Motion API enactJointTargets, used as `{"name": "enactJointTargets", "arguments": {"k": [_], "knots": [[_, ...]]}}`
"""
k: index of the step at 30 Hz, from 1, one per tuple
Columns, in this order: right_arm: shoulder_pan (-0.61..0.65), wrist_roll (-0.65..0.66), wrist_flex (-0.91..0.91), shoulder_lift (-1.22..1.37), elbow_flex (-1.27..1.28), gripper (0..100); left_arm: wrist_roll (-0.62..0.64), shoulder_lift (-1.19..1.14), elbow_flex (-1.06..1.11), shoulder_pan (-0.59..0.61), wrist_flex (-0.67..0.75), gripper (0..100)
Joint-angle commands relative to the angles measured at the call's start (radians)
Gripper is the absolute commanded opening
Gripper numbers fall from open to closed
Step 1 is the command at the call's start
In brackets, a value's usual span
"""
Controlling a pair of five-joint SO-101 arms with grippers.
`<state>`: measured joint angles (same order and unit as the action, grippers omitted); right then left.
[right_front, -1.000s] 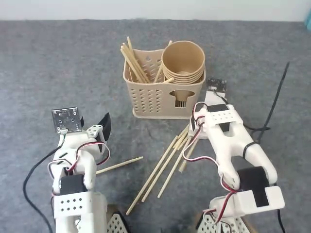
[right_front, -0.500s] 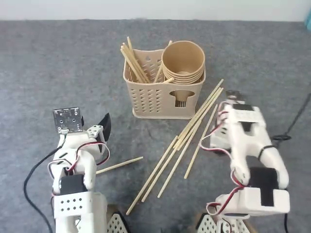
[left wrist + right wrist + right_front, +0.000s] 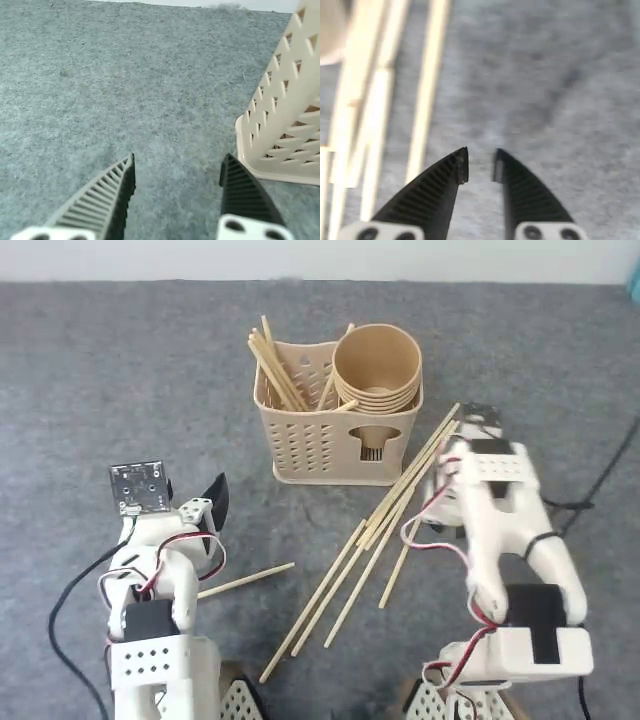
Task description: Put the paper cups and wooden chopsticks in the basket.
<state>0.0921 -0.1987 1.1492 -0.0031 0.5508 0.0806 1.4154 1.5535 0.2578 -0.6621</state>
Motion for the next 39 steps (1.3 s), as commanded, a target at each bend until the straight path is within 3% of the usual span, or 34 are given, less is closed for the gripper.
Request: {"name": "enactJointTargets", "arguments": {"k": [1, 9, 14, 18, 23, 32, 39], "knots": [[0.071, -0.069, -0.051, -0.012, -0.048, 15.5, -0.012, 0.021, -0.002, 0.005, 0.011, 26], [0.084, -0.091, -0.236, 0.107, -0.015, 15.5, -0.012, 0.021, -0.002, 0.005, 0.012, 26], [0.061, -0.087, -0.074, 0.229, -0.158, 14.7, -0.014, 0.021, -0.002, 0.005, 0.014, 26], [0.001, -0.074, 0.041, 0.308, -0.227, 0.0, -0.014, 0.023, -0.002, 0.005, 0.014, 26], [-0.084, 0.028, 0.130, 0.297, -0.232, 0.9, -0.014, 0.023, 0.004, 0.005, 0.017, 26], [-0.254, 0.121, 0.240, -0.019, -0.232, 0.6, -0.008, 0.023, 0.008, 0.000, 0.034, 26], [-0.226, 0.138, 0.228, -0.461, -0.238, 0.6, -0.003, 0.017, 0.002, 0.005, 0.032, 26]]}}
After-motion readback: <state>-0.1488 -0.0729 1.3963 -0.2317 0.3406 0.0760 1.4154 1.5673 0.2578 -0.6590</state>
